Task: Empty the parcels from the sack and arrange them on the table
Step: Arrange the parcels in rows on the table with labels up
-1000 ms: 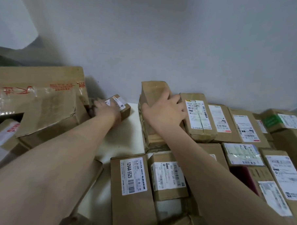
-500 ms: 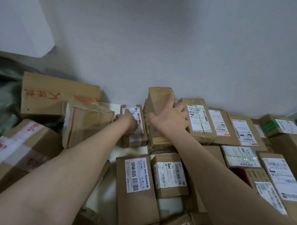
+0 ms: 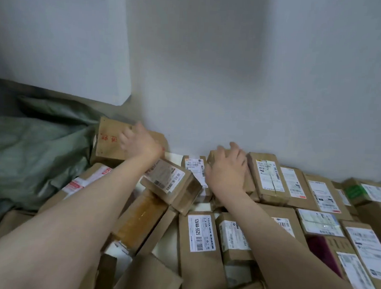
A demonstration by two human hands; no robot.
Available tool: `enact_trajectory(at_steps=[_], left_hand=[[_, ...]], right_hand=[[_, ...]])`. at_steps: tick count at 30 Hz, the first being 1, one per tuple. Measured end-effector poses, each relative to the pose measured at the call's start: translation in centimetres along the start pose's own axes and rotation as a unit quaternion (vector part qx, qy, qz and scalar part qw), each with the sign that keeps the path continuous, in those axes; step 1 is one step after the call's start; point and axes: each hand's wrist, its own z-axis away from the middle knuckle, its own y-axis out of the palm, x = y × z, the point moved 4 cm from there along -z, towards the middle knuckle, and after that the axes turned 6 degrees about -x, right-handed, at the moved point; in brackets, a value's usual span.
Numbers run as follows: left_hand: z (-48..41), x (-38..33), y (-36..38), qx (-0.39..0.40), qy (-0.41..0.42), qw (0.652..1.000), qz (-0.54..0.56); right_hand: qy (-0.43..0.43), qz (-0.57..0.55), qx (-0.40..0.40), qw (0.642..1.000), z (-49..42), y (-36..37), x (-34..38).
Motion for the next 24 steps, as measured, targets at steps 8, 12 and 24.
enact_trajectory(at_steps=[8, 12, 24], left_hand=[[-4.7, 10.0, -1.0, 0.031, -0.197, 0.980, 0.004], [-5.7, 11.3, 1.0, 0.105, -0.176, 0.974, 0.097], [-2.3, 8.8, 2.2, 0.304, 0.023, 0.930, -0.208]], right_hand=[[0.087, -0.134, 0.262, 0.952, 0.0, 6.4, 6.0], [0.168, -0.256, 0.297, 0.905, 0.5, 8.5, 5.9], [0.172, -0.220, 0.318, 0.906, 2.1, 8.3, 3.4]])
